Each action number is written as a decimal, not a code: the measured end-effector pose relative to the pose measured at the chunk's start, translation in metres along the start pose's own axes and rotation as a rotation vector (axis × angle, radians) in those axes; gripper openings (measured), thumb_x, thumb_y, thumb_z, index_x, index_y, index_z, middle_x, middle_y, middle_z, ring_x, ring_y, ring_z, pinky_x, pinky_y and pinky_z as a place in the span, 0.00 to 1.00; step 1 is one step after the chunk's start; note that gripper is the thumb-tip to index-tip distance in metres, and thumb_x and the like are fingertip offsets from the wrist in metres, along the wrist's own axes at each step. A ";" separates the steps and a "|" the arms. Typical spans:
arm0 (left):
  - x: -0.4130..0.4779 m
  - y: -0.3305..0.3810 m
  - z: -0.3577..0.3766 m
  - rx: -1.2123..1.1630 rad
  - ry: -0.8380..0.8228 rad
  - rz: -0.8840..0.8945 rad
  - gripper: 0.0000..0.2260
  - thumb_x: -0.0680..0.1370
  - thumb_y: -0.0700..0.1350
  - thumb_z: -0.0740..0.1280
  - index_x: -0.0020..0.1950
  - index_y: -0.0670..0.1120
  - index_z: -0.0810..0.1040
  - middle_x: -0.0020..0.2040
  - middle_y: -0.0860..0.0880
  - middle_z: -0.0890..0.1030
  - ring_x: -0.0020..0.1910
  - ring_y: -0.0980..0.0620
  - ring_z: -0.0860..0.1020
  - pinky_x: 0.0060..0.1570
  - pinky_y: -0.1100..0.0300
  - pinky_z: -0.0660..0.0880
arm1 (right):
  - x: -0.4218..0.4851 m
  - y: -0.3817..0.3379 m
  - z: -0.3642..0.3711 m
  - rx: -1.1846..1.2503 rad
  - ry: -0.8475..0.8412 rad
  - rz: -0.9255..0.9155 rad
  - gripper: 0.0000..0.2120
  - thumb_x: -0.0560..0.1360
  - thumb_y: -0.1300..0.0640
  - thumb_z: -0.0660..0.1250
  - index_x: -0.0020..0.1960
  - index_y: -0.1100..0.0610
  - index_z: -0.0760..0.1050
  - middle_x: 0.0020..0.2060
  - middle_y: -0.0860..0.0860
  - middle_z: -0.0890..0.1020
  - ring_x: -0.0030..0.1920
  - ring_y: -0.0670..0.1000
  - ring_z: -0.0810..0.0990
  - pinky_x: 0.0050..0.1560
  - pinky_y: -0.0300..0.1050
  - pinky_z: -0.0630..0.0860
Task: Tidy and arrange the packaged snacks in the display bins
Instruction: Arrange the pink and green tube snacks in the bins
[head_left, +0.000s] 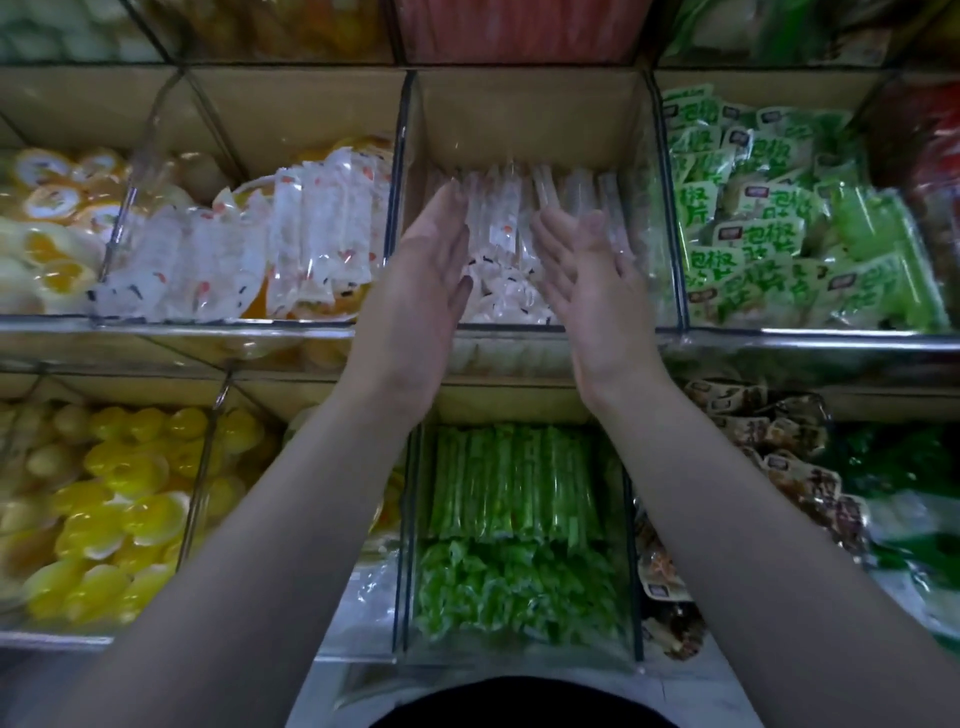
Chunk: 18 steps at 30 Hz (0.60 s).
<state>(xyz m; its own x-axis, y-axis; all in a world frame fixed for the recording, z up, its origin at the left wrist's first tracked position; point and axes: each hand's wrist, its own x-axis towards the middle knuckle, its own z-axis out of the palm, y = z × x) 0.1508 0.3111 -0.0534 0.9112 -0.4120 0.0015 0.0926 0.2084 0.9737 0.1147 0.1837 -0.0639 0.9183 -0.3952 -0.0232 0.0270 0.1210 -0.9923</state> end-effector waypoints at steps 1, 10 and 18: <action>-0.005 -0.002 -0.005 -0.010 -0.013 0.002 0.22 0.84 0.47 0.44 0.79 0.49 0.54 0.78 0.54 0.61 0.75 0.57 0.61 0.72 0.59 0.59 | -0.006 0.001 0.003 0.001 0.001 0.003 0.23 0.83 0.44 0.48 0.70 0.55 0.70 0.68 0.48 0.75 0.67 0.42 0.73 0.69 0.42 0.67; -0.048 -0.016 -0.065 -0.102 -0.045 -0.072 0.23 0.83 0.49 0.46 0.76 0.49 0.63 0.72 0.57 0.70 0.71 0.61 0.67 0.61 0.64 0.65 | -0.062 0.029 0.052 0.041 0.047 0.041 0.21 0.84 0.47 0.49 0.67 0.55 0.72 0.60 0.45 0.79 0.63 0.41 0.76 0.69 0.42 0.68; -0.087 -0.020 -0.128 -0.129 -0.057 -0.191 0.21 0.83 0.47 0.45 0.73 0.51 0.65 0.68 0.56 0.73 0.68 0.60 0.70 0.67 0.59 0.62 | -0.104 0.064 0.105 0.044 0.151 0.060 0.15 0.84 0.48 0.50 0.59 0.49 0.74 0.57 0.45 0.80 0.62 0.41 0.77 0.66 0.41 0.70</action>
<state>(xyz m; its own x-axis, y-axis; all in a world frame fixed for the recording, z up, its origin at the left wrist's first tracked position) 0.1206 0.4563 -0.1021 0.8483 -0.5034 -0.1641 0.3155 0.2318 0.9202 0.0624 0.3287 -0.1120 0.8493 -0.5177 -0.1033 -0.0056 0.1868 -0.9824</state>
